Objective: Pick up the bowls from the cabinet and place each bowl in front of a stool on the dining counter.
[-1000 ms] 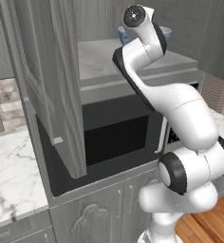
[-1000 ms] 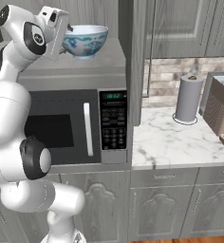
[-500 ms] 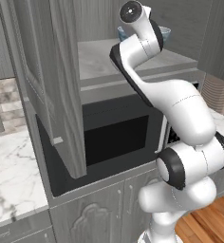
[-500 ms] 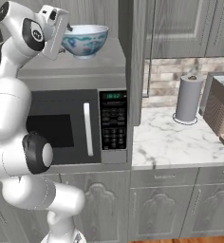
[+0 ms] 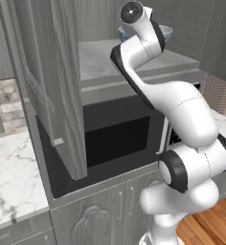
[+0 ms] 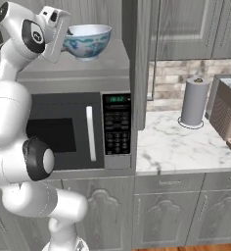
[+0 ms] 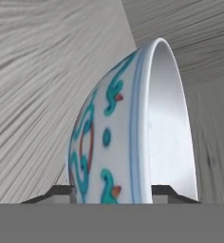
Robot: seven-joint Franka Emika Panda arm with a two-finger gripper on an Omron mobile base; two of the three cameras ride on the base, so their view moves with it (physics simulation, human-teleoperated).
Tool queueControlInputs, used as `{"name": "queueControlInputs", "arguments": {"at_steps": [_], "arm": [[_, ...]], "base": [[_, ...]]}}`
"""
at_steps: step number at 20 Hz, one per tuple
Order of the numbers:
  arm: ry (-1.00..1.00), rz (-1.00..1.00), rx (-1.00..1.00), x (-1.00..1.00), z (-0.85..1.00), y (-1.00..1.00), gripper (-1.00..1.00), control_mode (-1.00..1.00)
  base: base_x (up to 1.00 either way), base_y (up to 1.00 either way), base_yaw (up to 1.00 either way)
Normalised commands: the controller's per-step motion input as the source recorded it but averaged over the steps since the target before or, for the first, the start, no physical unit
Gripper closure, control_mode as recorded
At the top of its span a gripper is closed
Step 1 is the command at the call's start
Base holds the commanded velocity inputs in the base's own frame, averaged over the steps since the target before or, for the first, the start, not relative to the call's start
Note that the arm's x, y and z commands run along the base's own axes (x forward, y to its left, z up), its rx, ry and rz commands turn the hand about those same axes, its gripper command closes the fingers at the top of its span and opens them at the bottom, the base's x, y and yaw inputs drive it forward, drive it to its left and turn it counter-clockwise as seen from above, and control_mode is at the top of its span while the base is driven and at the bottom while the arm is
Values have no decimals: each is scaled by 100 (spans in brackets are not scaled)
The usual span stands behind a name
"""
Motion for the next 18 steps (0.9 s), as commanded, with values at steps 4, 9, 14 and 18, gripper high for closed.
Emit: {"name": "queueControlInputs", "arguments": {"at_steps": [4,9,14,18], "arm": [[0,0,0,0,-9,0,100,-100],[0,0,0,0,-2,0,100,-100],[-1,0,0,0,-4,0,100,-100],[-1,0,0,-2,-1,0,100,-100]], "base": [[0,0,0],[0,0,0],[0,0,0],[0,0,0]]}}
